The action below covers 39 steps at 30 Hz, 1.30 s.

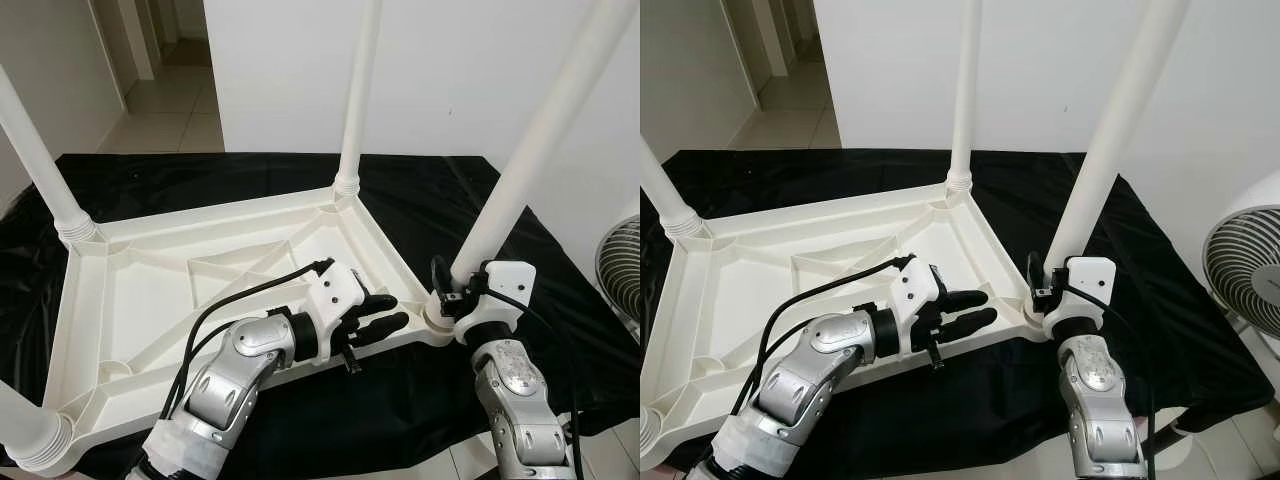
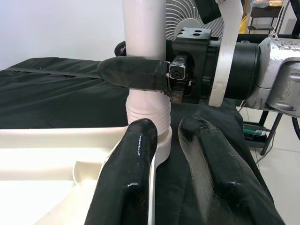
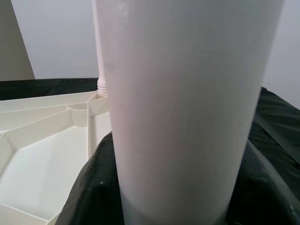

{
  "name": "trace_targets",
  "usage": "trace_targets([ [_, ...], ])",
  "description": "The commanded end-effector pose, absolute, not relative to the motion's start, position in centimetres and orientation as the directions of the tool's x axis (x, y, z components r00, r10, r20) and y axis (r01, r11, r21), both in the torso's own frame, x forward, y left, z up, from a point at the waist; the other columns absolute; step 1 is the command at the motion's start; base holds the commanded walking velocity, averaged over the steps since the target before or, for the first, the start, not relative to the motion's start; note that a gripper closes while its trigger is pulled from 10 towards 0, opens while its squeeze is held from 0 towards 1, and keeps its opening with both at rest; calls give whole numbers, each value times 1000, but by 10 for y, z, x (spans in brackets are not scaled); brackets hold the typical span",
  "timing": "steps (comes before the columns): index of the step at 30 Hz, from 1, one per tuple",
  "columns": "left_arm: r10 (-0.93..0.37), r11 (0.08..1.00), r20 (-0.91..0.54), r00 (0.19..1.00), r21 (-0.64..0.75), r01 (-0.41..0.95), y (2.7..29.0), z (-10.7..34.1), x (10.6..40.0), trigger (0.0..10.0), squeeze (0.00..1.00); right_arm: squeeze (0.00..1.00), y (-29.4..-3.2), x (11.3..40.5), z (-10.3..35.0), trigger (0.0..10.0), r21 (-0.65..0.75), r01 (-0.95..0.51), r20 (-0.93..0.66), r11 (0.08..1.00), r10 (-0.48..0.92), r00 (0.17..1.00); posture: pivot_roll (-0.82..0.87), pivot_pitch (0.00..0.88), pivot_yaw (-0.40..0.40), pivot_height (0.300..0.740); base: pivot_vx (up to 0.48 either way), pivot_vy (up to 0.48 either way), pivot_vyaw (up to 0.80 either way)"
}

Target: Building children table

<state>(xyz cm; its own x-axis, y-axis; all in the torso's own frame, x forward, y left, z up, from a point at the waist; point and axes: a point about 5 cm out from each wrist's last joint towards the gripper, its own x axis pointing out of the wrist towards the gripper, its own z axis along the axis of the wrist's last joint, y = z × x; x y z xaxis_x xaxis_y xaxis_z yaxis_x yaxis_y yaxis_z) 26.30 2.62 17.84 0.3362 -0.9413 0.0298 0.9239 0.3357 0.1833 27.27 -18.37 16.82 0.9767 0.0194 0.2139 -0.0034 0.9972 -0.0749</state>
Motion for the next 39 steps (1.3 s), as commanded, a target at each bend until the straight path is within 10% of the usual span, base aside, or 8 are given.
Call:
trace_targets([
  [1, -918, 395, 30, 396, 178, 901, 29, 176, 265, 10000, 0, 0, -188, 272, 166, 10000, -60, 12, 197, 998, 0, 980, -8, 19, 1, 740, 0, 0, 0],
  [22, -912, 409, 39, 409, 174, 896, 31, 179, 266, 10000, 0, 0, -185, 283, 153, 10000, 31, 7, 123, 1000, -10, 992, 2, 40, 5, 740, 0, 0, 0],
  [39, -910, 413, 50, 411, 170, 895, 32, 182, 267, 10000, 0, 0, -177, 270, 148, 10000, -232, -130, 143, 964, 166, 976, -5, 47, 15, 740, 0, 0, 0],
])
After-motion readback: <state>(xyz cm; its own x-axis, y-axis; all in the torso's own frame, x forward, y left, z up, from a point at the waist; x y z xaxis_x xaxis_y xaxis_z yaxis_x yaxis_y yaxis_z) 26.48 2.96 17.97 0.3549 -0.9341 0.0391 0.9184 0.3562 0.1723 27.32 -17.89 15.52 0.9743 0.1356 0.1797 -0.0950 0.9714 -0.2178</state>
